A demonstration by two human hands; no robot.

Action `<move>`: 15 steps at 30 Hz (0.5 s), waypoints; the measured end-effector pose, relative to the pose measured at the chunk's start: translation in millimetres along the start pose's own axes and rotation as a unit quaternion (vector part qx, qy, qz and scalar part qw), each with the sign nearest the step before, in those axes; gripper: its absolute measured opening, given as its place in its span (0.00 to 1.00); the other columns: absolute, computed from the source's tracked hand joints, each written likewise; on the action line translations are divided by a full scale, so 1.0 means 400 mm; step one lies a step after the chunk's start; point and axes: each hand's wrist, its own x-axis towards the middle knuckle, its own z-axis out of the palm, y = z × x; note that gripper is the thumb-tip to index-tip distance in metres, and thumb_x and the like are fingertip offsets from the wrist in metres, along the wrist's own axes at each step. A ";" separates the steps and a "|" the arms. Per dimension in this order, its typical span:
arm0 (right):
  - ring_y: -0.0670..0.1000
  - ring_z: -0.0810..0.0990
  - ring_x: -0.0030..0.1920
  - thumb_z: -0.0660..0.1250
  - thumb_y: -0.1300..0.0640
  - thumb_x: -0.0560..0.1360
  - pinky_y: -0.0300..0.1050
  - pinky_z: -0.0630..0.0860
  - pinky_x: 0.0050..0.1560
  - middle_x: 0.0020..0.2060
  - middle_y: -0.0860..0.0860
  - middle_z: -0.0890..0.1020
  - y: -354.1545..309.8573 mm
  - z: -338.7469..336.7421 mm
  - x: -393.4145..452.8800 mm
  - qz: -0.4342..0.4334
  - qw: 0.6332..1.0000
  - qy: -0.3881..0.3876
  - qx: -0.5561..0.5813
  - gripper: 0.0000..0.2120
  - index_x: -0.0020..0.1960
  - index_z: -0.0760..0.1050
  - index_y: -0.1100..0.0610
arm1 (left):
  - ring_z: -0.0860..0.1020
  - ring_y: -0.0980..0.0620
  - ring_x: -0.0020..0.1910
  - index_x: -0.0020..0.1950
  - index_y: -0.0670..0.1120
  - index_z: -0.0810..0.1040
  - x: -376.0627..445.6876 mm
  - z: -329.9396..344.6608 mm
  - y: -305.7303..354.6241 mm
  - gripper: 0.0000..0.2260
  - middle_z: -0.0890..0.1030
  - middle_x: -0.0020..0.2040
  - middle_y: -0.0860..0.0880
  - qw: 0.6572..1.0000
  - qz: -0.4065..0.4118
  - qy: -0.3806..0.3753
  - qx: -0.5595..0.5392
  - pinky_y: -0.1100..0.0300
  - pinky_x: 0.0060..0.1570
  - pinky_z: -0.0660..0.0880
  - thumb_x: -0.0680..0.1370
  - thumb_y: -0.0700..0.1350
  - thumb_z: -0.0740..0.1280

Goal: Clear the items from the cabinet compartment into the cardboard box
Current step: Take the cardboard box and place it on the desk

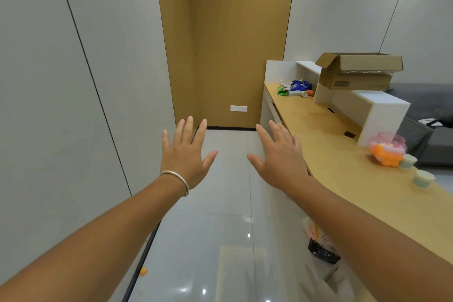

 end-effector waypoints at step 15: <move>0.54 0.45 0.78 0.55 0.35 0.77 0.62 0.46 0.74 0.79 0.51 0.49 0.103 0.295 0.624 0.014 0.999 -0.011 -0.049 0.35 0.78 0.47 0.45 | 0.43 0.47 0.78 0.78 0.54 0.41 0.620 0.387 -0.075 0.32 0.45 0.79 0.46 0.999 0.027 0.008 -0.023 0.40 0.73 0.44 0.79 0.65 0.46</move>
